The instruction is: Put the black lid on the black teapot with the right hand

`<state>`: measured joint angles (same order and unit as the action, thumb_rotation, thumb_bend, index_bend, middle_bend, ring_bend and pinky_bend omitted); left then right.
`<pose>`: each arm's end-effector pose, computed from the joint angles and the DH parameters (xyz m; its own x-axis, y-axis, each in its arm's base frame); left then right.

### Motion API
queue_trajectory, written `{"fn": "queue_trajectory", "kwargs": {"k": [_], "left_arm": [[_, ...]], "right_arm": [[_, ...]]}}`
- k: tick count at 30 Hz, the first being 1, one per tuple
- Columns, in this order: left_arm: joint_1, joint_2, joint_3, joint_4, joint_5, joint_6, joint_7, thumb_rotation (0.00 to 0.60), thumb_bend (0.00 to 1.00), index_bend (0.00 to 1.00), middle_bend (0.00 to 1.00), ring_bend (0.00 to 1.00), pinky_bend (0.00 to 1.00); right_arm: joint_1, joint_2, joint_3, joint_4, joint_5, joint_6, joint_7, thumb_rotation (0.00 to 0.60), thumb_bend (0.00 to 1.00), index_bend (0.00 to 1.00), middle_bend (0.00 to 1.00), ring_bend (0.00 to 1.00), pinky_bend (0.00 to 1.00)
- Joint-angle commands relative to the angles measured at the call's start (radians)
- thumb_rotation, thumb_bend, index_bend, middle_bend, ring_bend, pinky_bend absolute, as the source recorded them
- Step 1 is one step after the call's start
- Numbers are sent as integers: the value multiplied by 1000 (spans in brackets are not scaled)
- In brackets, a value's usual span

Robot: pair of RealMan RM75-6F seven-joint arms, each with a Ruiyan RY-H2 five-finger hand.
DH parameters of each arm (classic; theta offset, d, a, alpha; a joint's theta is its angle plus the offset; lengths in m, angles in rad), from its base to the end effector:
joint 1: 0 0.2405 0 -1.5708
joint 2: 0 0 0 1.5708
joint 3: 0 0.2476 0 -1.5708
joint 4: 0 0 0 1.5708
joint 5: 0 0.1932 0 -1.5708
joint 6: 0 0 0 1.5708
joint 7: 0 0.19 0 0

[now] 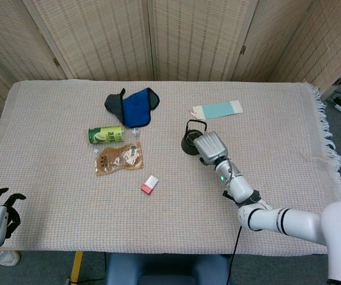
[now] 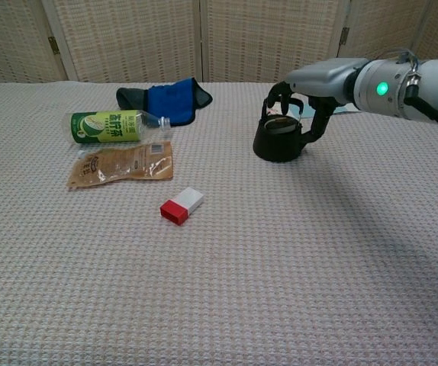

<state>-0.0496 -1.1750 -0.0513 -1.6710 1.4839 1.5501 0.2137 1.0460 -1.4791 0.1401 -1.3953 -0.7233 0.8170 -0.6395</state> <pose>-0.2876 0.2137 0.1614 0.4841 -0.0365 0.8743 0.8748 0.0428 -0.4826 -0.1009 -0.4392 -0.0055 0.6991 -0.2335 0.6758 -0.7027 -0.3991 0.5891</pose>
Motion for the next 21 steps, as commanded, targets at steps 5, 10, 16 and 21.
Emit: {"fn": "queue_trajectory", "kwargs": {"k": [5, 10, 16, 21], "left_arm": [[2, -1, 0, 1, -2, 2, 1, 600, 339, 370, 181, 163, 47], [5, 0, 0, 4, -6, 3, -1, 600, 339, 370, 181, 163, 47], [4, -2, -1, 8, -6, 2, -4, 600, 339, 370, 181, 163, 47], [5, -2, -2, 14, -9, 1, -11, 600, 339, 369, 181, 163, 47]], "right_arm": [[14, -20, -2, 29, 12, -11, -3, 600, 327, 172, 288, 850, 835], [19, -32, -12, 43, 31, -20, -13, 600, 327, 171, 292, 853, 835], [23, -46, -22, 61, 40, -21, -19, 600, 327, 171, 295, 854, 835], [-3, 0, -6, -5, -8, 30, 23, 600, 327, 171, 296, 855, 835]]}}
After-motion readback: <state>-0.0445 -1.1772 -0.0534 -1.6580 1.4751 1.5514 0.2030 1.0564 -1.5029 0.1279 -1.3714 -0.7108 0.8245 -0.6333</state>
